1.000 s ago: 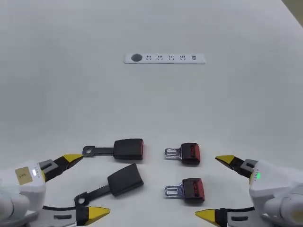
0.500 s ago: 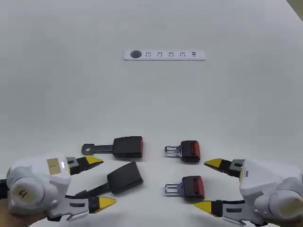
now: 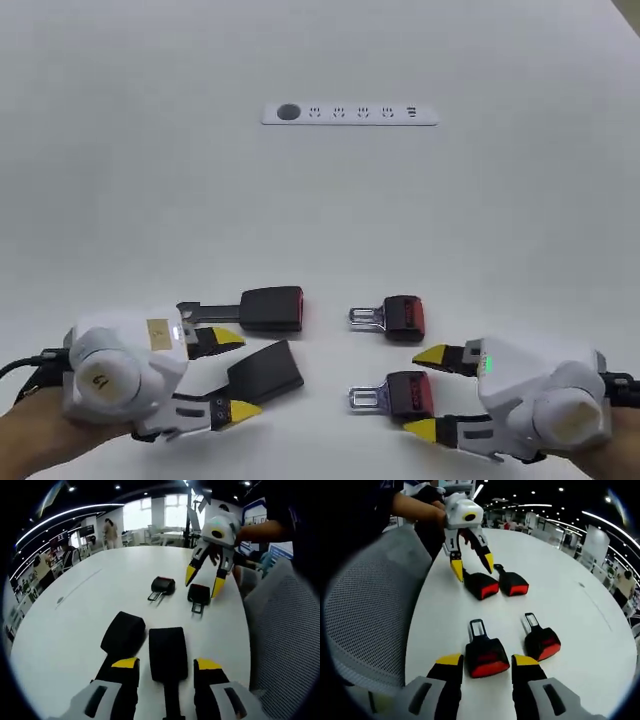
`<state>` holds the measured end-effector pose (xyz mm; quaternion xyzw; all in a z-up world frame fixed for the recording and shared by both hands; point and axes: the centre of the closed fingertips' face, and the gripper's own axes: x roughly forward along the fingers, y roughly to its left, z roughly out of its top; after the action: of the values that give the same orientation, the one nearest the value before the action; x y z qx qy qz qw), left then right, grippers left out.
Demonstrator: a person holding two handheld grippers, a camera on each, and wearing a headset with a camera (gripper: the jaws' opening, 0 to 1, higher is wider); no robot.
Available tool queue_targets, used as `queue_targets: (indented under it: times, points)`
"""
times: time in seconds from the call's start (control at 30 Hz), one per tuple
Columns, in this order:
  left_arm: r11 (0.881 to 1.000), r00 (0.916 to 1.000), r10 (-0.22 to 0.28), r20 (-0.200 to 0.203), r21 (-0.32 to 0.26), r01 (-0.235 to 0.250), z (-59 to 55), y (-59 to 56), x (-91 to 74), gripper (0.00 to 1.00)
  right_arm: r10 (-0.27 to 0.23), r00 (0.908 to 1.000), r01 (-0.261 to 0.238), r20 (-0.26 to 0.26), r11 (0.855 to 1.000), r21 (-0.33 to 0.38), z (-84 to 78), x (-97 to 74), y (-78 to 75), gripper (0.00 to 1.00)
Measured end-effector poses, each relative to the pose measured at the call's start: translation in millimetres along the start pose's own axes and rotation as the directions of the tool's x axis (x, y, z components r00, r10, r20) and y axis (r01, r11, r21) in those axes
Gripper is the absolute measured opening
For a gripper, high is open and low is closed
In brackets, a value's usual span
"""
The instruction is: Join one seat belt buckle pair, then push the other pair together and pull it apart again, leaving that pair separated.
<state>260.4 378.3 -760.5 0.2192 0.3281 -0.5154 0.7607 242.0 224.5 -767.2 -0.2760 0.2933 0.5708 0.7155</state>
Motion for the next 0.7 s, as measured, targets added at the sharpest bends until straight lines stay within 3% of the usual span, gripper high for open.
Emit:
queue_targets:
  times: [0.17, 0.33, 0.7]
  points:
    - [0.999, 0.9990, -0.026, -0.037, 0.022, 0.027, -4.4, 0.5, 4.8, 0.40, 0.011, 0.9999, -0.011, -0.007, 1.000, -0.014, -2.6, 0.9, 0.8, 0.33]
    - [0.996, 0.9954, -0.073, -0.063, 0.037, 0.075, -7.7, -6.3, 7.3, 0.34, 0.017, 0.9998, -0.018, -0.013, 0.999, -0.042, -4.4, 1.3, 1.4, 0.31]
    - [0.990, 0.9923, -0.088, -0.086, 0.100, 0.097, -10.6, -7.8, 7.6, 0.33, 0.019, 0.9998, -0.020, -0.010, 0.999, -0.048, -3.4, 2.0, 0.3, 0.31]
